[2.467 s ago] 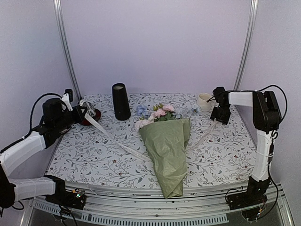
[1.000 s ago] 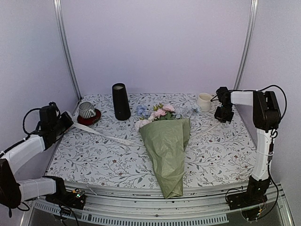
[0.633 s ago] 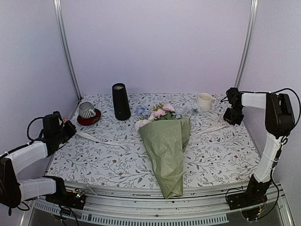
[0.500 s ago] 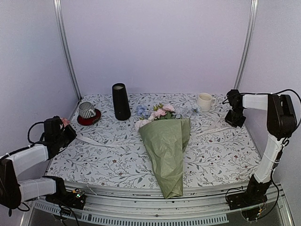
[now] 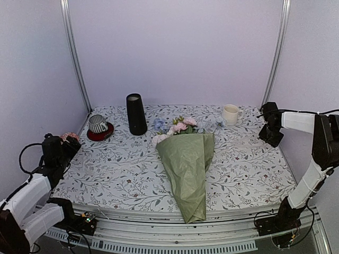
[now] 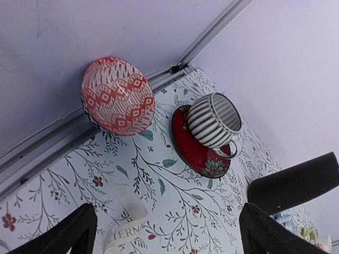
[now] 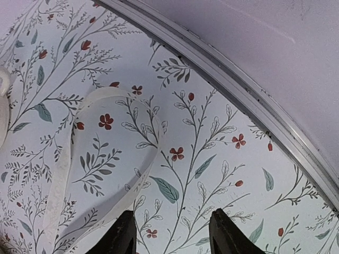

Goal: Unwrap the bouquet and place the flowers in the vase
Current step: Place the untied ribbon at the center of the board, then unfold the folded wrapping paper from the folded wrapping paper.

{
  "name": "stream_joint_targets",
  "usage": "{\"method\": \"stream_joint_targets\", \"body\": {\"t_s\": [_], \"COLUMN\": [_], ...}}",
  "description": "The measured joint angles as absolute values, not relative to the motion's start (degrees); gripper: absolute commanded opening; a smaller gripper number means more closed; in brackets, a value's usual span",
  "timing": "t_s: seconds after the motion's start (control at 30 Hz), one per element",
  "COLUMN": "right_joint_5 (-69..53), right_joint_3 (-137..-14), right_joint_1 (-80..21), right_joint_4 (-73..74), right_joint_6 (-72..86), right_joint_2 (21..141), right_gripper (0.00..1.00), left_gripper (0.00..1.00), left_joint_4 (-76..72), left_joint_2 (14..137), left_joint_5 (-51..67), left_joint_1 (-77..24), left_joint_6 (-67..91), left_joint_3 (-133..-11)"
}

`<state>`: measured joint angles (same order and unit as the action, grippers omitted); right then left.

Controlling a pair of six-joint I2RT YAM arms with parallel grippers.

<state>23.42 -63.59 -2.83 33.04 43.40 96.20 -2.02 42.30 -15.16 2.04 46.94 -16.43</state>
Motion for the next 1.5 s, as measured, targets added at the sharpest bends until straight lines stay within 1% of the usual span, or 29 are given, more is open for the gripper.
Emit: {"method": "stream_joint_targets", "body": {"t_s": [0.07,0.23,0.3,0.53,0.63,0.7,0.77,0.83,0.9,0.97,1.03,1.1,1.13,1.17,1.2,1.23,1.27,1.33,1.5], "right_joint_5": [23.4,20.3,18.1,9.6,4.4,-0.4,-6.1,-10.9,-15.1,-18.6,-20.7,-21.4,-21.4,-21.3,-21.1,-20.8,-20.7,-20.4,-19.6], "right_joint_3": [-63.0,-59.6,-57.3,-53.9,-53.4,-52.2,-50.0,-47.5,-45.5,-44.1,-43.1,-41.6,-40.8,-40.2,-39.5,-39.0,-38.9,-38.8,-38.8], "right_joint_1": [-2.8,-2.8,-2.8,-2.8,-2.8,-2.8,-2.9,-3.2,-3.9,-5.3,-7.3,-10.8,-12.8,-14.5,-16.8,-18.9,-20.5,-23.4,-26.0], "right_joint_4": [32.4,27.3,25.4,19.6,16.8,14.0,10.4,6.9,3.7,0.6,-2.4,-5.9,-7.3,-8.4,-9.7,-10.5,-11.1,-12.8,-15.7], "right_joint_6": [42.4,38.2,36.1,30.4,28.3,26.9,25.5,24.6,24.1,23.7,23.0,22.1,21.6,20.9,20.3,19.4,18.6,17.4,16.2], "right_joint_2": [94.6,89.0,86.1,79.7,78.6,77.8,76.8,75.9,75.8,76.2,76.8,77.3,77.4,77.4,77.4,77.4,77.4,77.6,79.7], "right_gripper": [0.51,0.57,0.59,0.59,0.60,0.62,0.62,0.62,0.59,0.55,0.54,0.49,0.43,0.34,0.25,0.12,0.05,0.03,0.02], "left_gripper": [0.98,0.98,0.98,0.98,0.98,0.98,0.98,0.98,0.98,0.98,0.98,0.98,0.98,0.98,0.98,0.98,0.98,0.98,0.98], "left_joint_4": [-0.8,5.8,8.9,19.3,22.7,21.5,15.7,7.9,1.9,-1.5,-4.3,-6.0,-6.6,-6.9,-7.6,-8.4,-9.4,-11.3,-14.1], "left_joint_2": [40.1,37.7,37.6,40.8,42.9,43.1,42.6,42.0,42.2,42.9,44.0,44.5,44.6,44.6,44.4,44.2,43.8,43.5,45.9], "left_joint_5": [-17.5,-24.6,-28.1,-38.7,-40.5,-37.6,-27.9,-14.6,-2.2,6.3,13.1,17.4,18.6,19.3,19.9,20.4,20.8,21.5,22.2], "left_joint_1": [2.0,2.1,2.1,2.1,2.1,2.2,2.3,2.3,2.3,2.3,2.2,1.8,1.5,1.0,0.3,-0.6,-1.8,-4.5,-13.0], "left_joint_6": [47.6,49.9,51.6,58.7,60.1,55.8,48.6,41.8,37.3,34.7,32.8,31.9,31.8,31.7,31.8,31.9,32.2,32.6,32.5], "left_joint_3": [-16.4,-18.2,-19.9,-27.3,-29.6,-30.0,-29.2,-27.2,-25.4,-24.8,-24.7,-24.7,-24.7,-24.6,-24.3,-23.8,-23.1,-21.5,-20.7]}}
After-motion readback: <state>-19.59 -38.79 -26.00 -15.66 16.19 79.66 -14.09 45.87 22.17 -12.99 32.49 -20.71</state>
